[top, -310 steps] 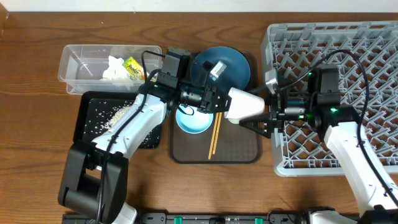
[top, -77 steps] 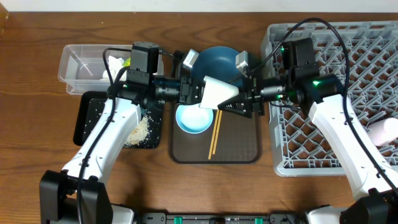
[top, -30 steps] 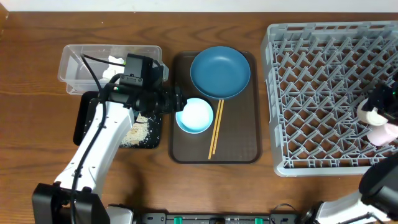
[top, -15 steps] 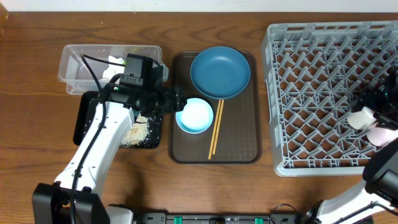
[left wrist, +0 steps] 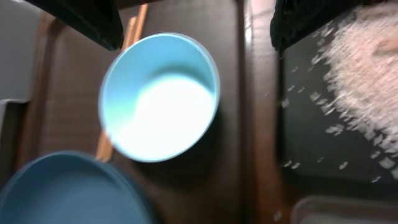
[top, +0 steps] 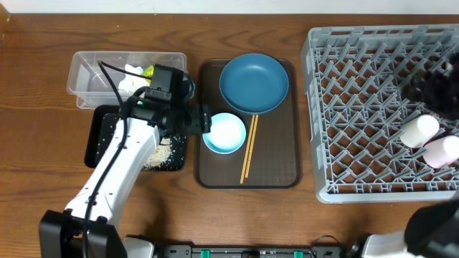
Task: Sort waste into correct bins and load items into the dishwasher rack
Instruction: 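Reach the right gripper to the blue plate rim and grasp it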
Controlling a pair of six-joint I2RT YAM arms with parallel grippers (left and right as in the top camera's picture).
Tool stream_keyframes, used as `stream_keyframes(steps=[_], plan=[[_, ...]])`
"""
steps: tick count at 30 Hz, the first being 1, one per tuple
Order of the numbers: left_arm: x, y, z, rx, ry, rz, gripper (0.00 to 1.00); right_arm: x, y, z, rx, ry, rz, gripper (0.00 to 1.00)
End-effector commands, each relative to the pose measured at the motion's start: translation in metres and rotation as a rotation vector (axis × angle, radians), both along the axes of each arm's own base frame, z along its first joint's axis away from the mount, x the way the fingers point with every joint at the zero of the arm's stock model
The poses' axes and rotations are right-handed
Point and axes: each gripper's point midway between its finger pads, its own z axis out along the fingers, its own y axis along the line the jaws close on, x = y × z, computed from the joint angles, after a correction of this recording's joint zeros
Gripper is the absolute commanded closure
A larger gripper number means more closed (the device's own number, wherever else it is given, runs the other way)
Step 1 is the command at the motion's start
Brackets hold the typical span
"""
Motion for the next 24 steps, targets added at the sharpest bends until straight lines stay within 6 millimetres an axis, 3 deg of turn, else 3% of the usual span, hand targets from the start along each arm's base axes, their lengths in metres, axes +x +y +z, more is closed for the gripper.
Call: stream_keyframes(steps=[1,6,12,17,21,24], plan=[[-0.002,0.022,-0.001,0.121,-0.006,0.029,0.22,0.018,0.069,0.028,0.045,-0.129,0.222,0.24],[-0.011,0.033,-0.006,0.18,0.034,0.047,0.21,0.046,0.146,0.028,-0.039,-0.207,0.413,0.25],[-0.014,0.034,-0.007,0.183,0.047,0.046,0.21,0.08,0.208,-0.011,-0.184,-0.187,0.43,0.27],[-0.015,0.034,-0.007,0.183,0.049,0.046,0.21,0.103,0.227,-0.057,-0.271,-0.129,0.326,0.28],[-0.015,0.034,-0.007,0.183,0.049,0.046,0.21,0.111,0.25,-0.097,-0.253,-0.085,0.369,0.3],[-0.015,0.034,-0.007,0.183,0.049,0.046,0.21,0.113,0.253,-0.127,-0.271,-0.029,0.343,0.3]])
